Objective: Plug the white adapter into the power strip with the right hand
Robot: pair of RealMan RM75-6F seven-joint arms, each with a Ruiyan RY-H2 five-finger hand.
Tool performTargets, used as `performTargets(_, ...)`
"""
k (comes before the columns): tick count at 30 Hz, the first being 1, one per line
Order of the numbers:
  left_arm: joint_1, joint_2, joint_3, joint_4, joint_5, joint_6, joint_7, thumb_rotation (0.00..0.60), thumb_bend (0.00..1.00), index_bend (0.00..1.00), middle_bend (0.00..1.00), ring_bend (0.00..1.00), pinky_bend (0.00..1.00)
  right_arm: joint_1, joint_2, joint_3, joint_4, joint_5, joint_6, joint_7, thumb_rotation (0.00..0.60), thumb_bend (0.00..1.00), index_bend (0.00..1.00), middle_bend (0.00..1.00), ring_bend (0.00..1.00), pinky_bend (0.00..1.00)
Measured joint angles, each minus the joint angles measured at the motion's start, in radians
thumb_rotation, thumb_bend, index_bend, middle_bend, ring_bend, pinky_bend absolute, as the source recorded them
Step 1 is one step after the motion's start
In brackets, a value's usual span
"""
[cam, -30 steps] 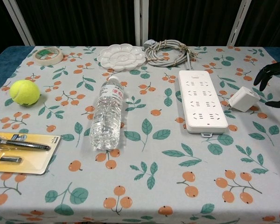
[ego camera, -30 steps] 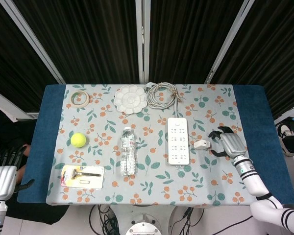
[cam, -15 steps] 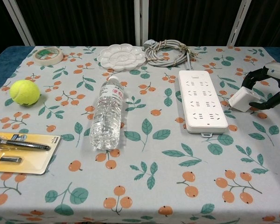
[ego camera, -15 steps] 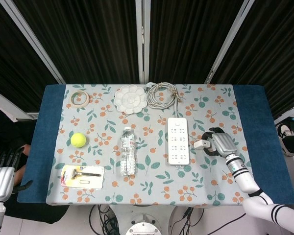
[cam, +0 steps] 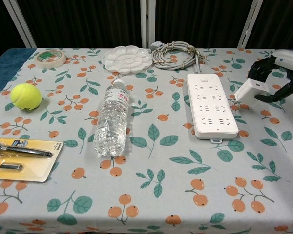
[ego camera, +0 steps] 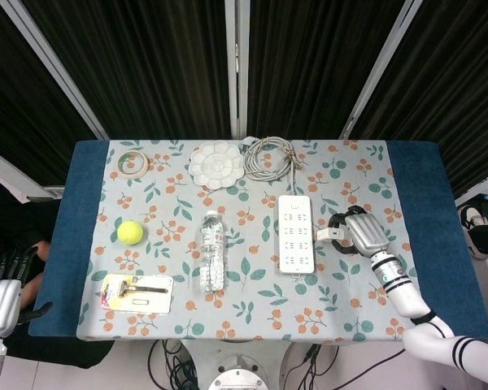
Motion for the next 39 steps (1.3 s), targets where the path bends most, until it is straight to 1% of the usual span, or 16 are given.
performTargets(4,0.004,-0.003,0.003,0.000,0.004,0.003,-0.002,0.600,0.08,0.07,0.05,0.00,0.00,0.039,0.062,0.024,-0.123,0.055,-0.039,-0.161,0.600,0.54,0.82,0.68,0.45,0.20)
performTargets(7,0.009,-0.004,0.005,0.002,0.003,0.007,-0.006,0.600,0.08,0.07,0.05,0.00,0.00,0.079,0.094,0.042,-0.203,0.157,-0.069,-0.309,0.600,0.56,0.83,0.69,0.46,0.20)
performTargets(8,0.010,-0.004,0.005,0.003,0.003,0.009,-0.008,0.600,0.08,0.07,0.05,0.00,0.00,0.097,0.101,0.047,-0.225,0.208,-0.078,-0.369,0.600,0.56,0.83,0.69,0.46,0.20)
performTargets(12,0.012,-0.005,0.006,0.009,0.007,0.010,-0.015,0.600,0.08,0.07,0.05,0.00,0.00,0.164,0.102,0.053,-0.271,0.394,-0.093,-0.554,0.600,0.56,0.84,0.70,0.47,0.20)
performTargets(14,0.012,-0.006,0.006,0.012,0.009,0.011,-0.019,0.600,0.08,0.07,0.05,0.00,0.00,0.201,0.091,0.053,-0.285,0.487,-0.092,-0.622,0.600,0.57,0.85,0.70,0.47,0.20)
performTargets(17,0.013,-0.006,0.006,0.015,0.010,0.011,-0.023,0.600,0.08,0.07,0.05,0.00,0.00,0.254,0.063,0.050,-0.293,0.595,-0.083,-0.693,0.600,0.57,0.85,0.70,0.47,0.20)
performTargets(20,0.014,-0.007,0.007,0.019,0.013,0.013,-0.029,0.600,0.08,0.07,0.05,0.00,0.00,0.296,0.035,0.043,-0.294,0.663,-0.059,-0.741,0.600,0.57,0.85,0.70,0.47,0.20)
performTargets(24,0.018,-0.009,0.008,0.028,0.012,0.014,-0.039,0.600,0.08,0.07,0.05,0.00,0.00,0.317,0.023,0.033,-0.303,0.713,-0.027,-0.763,0.600,0.57,0.85,0.70,0.47,0.20)
performTargets(32,0.018,-0.015,0.007,0.039,0.014,0.013,-0.048,0.600,0.08,0.06,0.05,0.00,0.00,0.330,0.034,0.013,-0.323,0.757,0.006,-0.766,0.600,0.57,0.86,0.70,0.47,0.19)
performTargets(39,0.018,-0.016,0.006,0.042,0.014,0.011,-0.050,0.600,0.08,0.06,0.05,0.00,0.00,0.340,0.027,0.002,-0.308,0.771,0.004,-0.749,0.600,0.57,0.86,0.70,0.47,0.19)
